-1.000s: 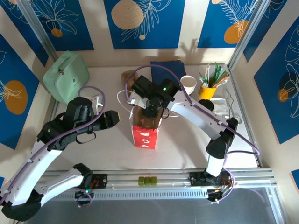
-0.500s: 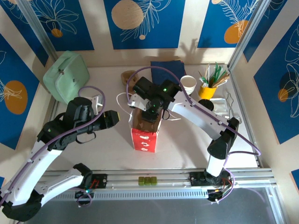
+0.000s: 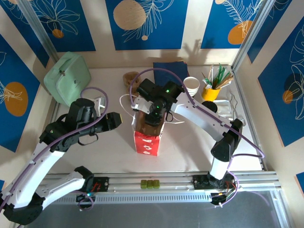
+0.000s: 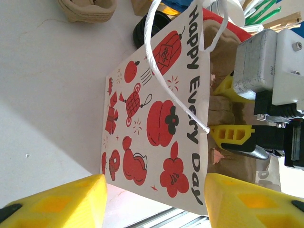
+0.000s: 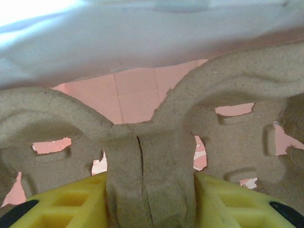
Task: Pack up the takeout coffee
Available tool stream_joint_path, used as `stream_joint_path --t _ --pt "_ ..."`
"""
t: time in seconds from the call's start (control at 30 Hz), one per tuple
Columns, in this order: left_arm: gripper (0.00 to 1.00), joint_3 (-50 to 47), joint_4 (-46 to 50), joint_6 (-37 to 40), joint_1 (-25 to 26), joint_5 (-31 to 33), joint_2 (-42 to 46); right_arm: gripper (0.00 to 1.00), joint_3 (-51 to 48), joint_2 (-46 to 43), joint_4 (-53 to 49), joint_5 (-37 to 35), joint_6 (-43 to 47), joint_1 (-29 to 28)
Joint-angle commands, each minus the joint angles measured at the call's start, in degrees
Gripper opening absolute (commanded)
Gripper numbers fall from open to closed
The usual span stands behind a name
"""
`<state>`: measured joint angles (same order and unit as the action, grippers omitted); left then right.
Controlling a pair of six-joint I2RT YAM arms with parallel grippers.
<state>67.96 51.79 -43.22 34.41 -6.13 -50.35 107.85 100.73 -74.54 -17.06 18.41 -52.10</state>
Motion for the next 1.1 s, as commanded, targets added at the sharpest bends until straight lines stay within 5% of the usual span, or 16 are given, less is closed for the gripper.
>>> stream_joint_path --t 0.0,1.07 --pt "0.56 -0.4 -1.6 -0.2 -0.8 -1.8 -0.2 0.45 -1.2 0.6 -1.0 3.2 -0.3 0.3" --pt "0.58 -4.8 -7.6 -0.9 -1.8 -6.8 -0.3 0.46 -8.7 0.2 6.6 6.9 3.2 0.9"
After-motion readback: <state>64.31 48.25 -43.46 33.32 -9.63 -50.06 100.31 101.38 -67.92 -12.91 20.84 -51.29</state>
